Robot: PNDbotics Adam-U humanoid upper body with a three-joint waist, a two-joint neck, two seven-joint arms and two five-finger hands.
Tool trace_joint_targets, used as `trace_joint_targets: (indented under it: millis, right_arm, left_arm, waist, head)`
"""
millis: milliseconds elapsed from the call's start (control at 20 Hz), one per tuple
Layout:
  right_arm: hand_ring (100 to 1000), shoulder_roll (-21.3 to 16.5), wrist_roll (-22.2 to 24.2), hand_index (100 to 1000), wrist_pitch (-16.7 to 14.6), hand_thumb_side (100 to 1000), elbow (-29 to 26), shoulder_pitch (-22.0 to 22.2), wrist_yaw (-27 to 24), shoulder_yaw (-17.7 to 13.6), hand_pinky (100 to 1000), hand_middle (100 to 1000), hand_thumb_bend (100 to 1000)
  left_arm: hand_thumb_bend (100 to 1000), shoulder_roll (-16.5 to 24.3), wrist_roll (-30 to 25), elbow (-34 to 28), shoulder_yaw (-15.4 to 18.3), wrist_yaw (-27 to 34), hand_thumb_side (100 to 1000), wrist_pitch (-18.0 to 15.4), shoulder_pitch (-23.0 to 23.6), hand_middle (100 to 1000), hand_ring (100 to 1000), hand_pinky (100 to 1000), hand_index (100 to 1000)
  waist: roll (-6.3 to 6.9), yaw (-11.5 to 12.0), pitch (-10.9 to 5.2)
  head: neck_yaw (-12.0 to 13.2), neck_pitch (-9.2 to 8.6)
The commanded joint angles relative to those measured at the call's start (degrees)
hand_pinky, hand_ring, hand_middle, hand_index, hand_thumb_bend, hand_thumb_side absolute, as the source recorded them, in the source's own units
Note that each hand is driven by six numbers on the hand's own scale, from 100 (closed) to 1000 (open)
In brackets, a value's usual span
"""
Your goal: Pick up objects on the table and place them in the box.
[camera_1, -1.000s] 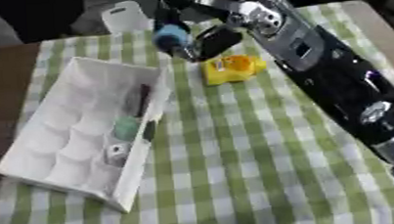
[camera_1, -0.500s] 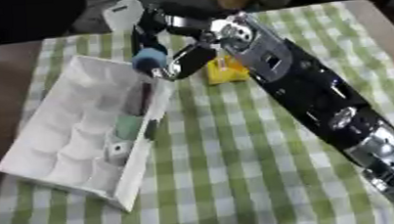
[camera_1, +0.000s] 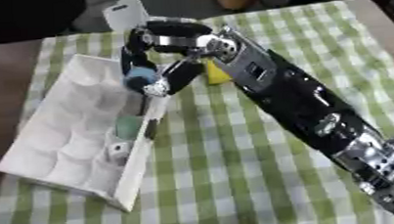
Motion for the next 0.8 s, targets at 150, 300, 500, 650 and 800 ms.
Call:
trace_joint_targets:
  millis: [150,300,500,650,800]
  right_arm:
    - [462,0.3,-0.9,360,-2.1,100,-0.7,-1.4,3.1,0.7,454,242,100]
    - [460,1.3,-3.8,360,-2.2,100,-1.0,-1.7,4.4,1.1,452,243,100]
    - [455,2.5,-9.8,358,-0.1,100,-0.8,-2.0,5.6,1.9,442,241,100]
    - [450,3.3,-13.2,359,1.5,100,-0.7,-2.1,6.0,2.6,433,243,100]
    - [448,4.3,-14.9,361,2.0,100,-0.4,-2.0,6.5,3.7,430,244,100]
  left_arm:
    - [154,0.2,-0.4,-1.5,-0.3,0.4,892,-0.1,-0.9,897,699,752,766]
    - [156,0.1,-0.6,-1.5,-0.5,0.5,891,-0.1,-1.0,896,699,752,766]
    - [157,-0.1,-0.9,-1.6,-0.8,0.7,889,0.0,-1.3,896,701,751,765]
    - [159,-0.2,-1.1,-1.6,-0.9,0.8,888,0.0,-1.4,895,701,750,765]
    - [161,-0.2,-1.2,-1.7,-1.0,0.8,886,0.0,-1.5,894,701,749,765]
  waist:
    - [0.85,0.2,0.29]
    - [0.78,0.4,0.29]
    - [0.59,1.0,0.27]
    - [0.46,1.3,0.27]
    - [0.30,1.6,0.25]
  head:
    - [-0.3,-0.60]
    - [-0.2,-0.67]
    - [-0.4,-0.79]
    - [-0.5,-0.84]
    - [-0.5,-0.82]
